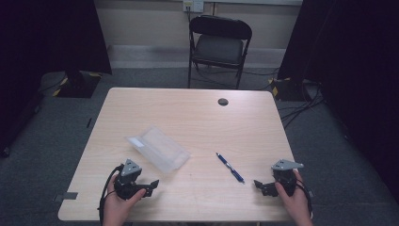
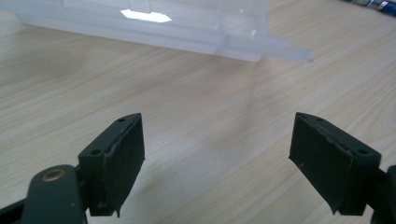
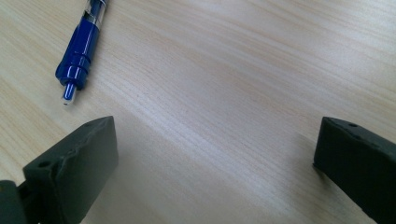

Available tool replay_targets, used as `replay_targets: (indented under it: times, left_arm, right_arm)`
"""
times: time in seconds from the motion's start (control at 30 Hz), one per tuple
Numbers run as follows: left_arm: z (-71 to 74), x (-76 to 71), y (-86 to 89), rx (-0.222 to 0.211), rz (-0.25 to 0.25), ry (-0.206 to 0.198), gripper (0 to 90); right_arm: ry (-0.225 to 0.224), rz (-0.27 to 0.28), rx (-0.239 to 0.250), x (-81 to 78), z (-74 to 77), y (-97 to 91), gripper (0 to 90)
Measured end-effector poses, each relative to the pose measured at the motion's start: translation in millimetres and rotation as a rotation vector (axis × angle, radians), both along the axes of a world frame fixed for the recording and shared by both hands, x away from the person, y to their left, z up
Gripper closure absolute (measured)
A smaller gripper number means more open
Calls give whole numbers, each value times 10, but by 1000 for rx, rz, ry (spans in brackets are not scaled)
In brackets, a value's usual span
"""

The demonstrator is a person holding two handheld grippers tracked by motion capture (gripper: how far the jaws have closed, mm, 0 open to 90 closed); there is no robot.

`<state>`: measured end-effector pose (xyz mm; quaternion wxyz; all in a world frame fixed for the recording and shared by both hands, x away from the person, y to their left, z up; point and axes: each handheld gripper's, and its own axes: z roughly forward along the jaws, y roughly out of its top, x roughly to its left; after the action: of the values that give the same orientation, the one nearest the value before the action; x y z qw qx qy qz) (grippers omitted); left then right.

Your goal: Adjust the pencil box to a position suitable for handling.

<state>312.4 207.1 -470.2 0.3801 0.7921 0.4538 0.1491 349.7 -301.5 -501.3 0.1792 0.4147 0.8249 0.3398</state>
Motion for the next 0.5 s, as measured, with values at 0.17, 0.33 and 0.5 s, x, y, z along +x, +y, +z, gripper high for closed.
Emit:
replay_targets:
  times: [0.17,0.33,0.5]
  left_arm:
    - [30,0,-87,-7,-24,13,178]
    - [80,-5,-177,-34,-7,7,164]
    - [114,32,-232,-60,56,8,163]
  right_arm:
    - [0,-1,0,-1,0,0,0]
    - [0,-2,0,-2,0,0,0]
    - [0,-2,0,-2,0,0,0]
